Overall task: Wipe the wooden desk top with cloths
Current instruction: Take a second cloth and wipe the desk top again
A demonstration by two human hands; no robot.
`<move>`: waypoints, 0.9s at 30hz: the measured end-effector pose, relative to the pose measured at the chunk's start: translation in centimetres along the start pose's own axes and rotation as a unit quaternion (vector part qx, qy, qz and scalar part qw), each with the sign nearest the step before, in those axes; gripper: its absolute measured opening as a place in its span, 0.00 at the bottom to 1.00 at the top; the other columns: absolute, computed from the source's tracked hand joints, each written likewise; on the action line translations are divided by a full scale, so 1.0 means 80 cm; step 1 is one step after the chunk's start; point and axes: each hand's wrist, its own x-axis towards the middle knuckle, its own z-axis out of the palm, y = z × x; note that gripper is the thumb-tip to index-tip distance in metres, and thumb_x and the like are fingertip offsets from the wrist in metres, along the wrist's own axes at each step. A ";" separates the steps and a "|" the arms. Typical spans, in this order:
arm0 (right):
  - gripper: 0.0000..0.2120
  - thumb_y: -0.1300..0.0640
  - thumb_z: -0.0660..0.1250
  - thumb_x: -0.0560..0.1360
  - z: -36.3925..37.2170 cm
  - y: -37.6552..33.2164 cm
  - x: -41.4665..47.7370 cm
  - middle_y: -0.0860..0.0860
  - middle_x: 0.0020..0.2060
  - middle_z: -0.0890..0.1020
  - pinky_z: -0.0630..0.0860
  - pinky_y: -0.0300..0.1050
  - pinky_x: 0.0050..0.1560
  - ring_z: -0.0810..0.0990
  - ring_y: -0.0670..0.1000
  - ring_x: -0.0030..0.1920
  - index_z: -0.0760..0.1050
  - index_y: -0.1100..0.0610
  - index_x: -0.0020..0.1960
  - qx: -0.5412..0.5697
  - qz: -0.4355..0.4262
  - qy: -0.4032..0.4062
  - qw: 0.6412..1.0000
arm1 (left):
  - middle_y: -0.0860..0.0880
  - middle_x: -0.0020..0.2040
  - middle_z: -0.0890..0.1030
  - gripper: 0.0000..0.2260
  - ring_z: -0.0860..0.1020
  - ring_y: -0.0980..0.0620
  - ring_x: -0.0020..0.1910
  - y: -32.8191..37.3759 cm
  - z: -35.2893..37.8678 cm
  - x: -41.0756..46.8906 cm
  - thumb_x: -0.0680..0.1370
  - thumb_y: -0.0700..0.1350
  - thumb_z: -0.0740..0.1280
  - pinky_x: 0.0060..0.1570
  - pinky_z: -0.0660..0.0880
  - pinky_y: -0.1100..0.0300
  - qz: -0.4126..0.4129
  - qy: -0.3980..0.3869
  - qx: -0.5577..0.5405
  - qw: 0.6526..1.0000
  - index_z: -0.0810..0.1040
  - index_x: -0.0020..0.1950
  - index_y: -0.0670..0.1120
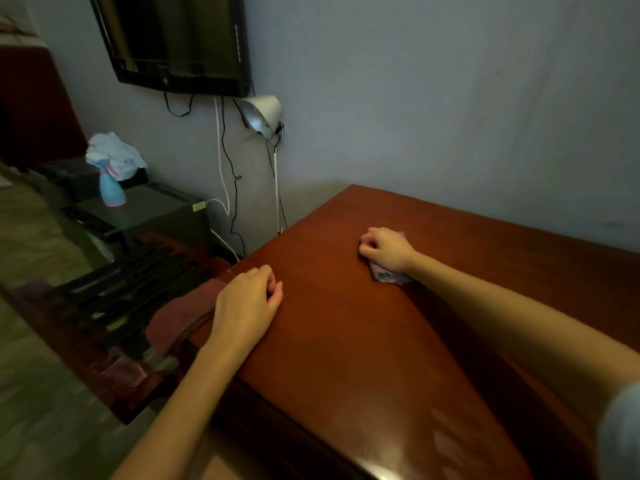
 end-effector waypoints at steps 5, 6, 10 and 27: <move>0.16 0.52 0.58 0.79 0.016 -0.043 0.027 0.53 0.41 0.72 0.66 0.46 0.42 0.73 0.54 0.43 0.66 0.52 0.33 -0.022 0.005 0.013 1.000 | 0.55 0.36 0.72 0.08 0.70 0.59 0.34 0.002 -0.002 -0.002 0.80 0.48 0.61 0.29 0.61 0.67 0.006 -0.010 0.008 1.000 0.70 0.41 0.50; 0.17 0.52 0.58 0.79 0.017 -0.053 0.023 0.52 0.39 0.71 0.64 0.45 0.42 0.72 0.53 0.41 0.64 0.51 0.31 -0.022 -0.009 0.011 1.000 | 0.54 0.36 0.72 0.08 0.70 0.59 0.34 0.002 -0.003 -0.002 0.80 0.49 0.61 0.29 0.62 0.67 0.009 -0.012 0.011 1.000 0.70 0.41 0.50; 0.18 0.54 0.58 0.78 0.018 -0.088 -0.021 0.46 0.34 0.65 0.62 0.43 0.44 0.66 0.47 0.37 0.60 0.50 0.31 0.000 -0.104 -0.014 0.994 | 0.54 0.38 0.72 0.08 0.72 0.57 0.36 0.007 -0.003 0.004 0.81 0.51 0.58 0.33 0.70 0.64 0.027 -0.039 0.057 0.997 0.68 0.42 0.51; 0.17 0.44 0.51 0.74 -0.011 0.056 -0.001 0.54 0.38 0.70 0.60 0.45 0.42 0.73 0.57 0.44 0.66 0.55 0.36 -0.007 -0.006 0.009 1.000 | 0.54 0.38 0.73 0.08 0.72 0.57 0.38 0.053 0.041 0.054 0.80 0.50 0.59 0.37 0.73 0.62 0.043 -0.038 -0.033 0.998 0.70 0.42 0.50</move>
